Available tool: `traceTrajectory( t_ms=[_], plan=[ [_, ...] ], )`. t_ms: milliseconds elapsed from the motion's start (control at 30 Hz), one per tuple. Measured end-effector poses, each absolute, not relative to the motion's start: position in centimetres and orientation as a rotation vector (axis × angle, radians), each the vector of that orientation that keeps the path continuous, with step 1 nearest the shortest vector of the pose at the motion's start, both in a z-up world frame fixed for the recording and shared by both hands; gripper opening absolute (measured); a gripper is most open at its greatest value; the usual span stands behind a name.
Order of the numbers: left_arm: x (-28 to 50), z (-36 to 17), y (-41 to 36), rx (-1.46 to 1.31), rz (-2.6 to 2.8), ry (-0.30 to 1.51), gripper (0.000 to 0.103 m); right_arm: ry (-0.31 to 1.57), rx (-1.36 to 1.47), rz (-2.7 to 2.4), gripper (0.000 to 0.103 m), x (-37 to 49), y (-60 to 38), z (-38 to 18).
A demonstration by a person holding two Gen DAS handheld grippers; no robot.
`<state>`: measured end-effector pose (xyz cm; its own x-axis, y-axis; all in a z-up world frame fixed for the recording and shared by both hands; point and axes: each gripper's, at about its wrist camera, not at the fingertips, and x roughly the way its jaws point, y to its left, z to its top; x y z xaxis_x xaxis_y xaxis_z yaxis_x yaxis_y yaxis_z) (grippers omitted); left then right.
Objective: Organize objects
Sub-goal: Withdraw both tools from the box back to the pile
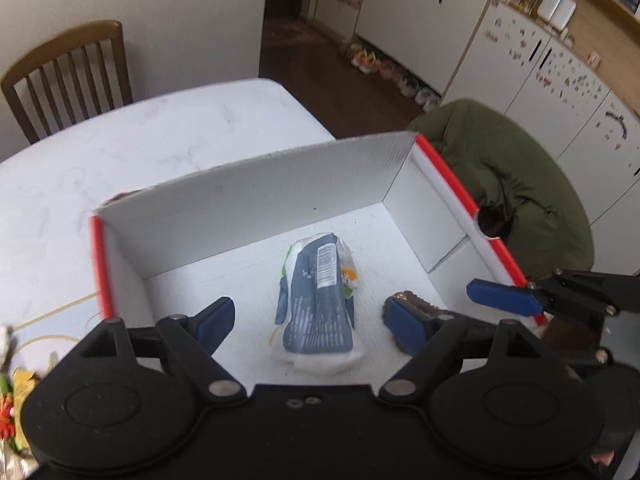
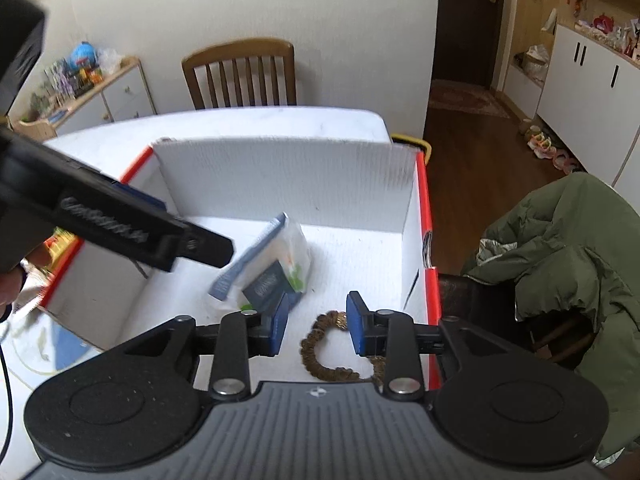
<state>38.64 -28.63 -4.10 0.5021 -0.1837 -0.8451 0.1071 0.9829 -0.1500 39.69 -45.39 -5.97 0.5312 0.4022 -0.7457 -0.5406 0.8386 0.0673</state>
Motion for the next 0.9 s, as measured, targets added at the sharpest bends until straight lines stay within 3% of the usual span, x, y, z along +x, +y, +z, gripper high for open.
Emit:
traceTrajectory(
  t_ms=[67, 200, 400, 667, 900],
  plan=[
    [37.4, -3.0, -28.1, -0.086, -0.167, 1.006, 0.085, 0.823, -0.171, 0.582, 0.033, 39.0, -45.4, -5.1],
    [34.0, -1.2, -26.4, -0.100, -0.142, 0.954, 0.087, 0.764, -0.166, 0.613, 0.057, 36.9, -44.9, -3.6],
    [28.9, 0.0, -23.4, -0.097, -0.113, 0.891, 0.092, 0.723, -0.153, 0.654, 0.058, 34.0, -43.0, -1.7],
    [23.1, 1.2, -17.7, -0.122, -0.047, 0.817, 0.102, 0.705, -0.095, 0.717, 0.072, 29.8, -39.1, -0.5],
    [19.2, 1.1, -11.6, -0.123, 0.030, 0.794, 0.103, 0.736, -0.093, 0.768, 0.075, 26.3, -34.3, -1.2]
  ],
)
